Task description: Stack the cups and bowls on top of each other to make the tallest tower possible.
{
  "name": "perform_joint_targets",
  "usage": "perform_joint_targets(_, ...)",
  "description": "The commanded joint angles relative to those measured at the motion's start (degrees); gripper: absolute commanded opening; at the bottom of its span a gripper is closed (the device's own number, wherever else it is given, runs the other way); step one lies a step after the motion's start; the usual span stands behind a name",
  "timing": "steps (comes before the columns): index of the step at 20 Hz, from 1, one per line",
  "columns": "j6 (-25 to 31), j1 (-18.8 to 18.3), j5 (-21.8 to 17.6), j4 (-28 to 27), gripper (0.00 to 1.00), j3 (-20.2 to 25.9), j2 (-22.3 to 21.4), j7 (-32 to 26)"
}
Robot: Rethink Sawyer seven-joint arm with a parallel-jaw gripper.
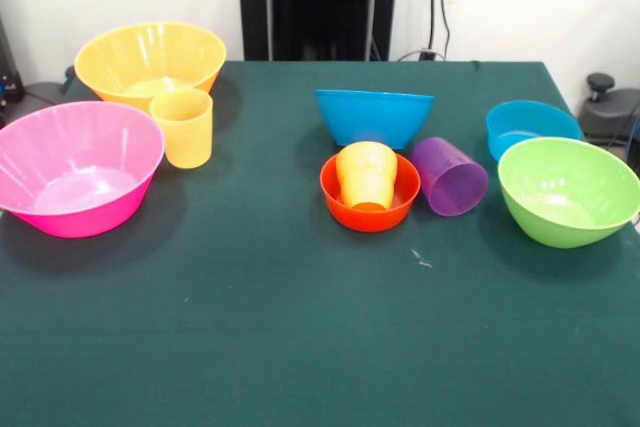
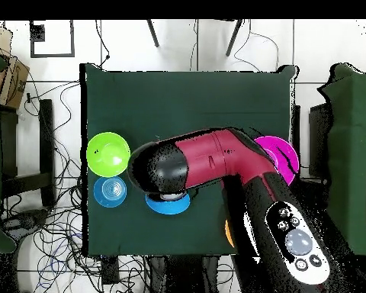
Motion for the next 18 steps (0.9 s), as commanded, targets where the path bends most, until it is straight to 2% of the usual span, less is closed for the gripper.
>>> perform_joint_targets(1,-2.76,2.39,-6.39,-3.80,1.00,-5.55,5.14,3.50)
perform_joint_targets(8,-3.12,3.70,-10.62,-8.98,1.00,-7.54,7.45,2.29)
perform_joint_targets(11,-3.65,3.72,-12.81,-9.01,1.00,-8.11,7.67,0.76)
perform_joint_targets(18,-9.17,4.44,-18.08,-11.78,1.00,-9.66,12.36,1.54)
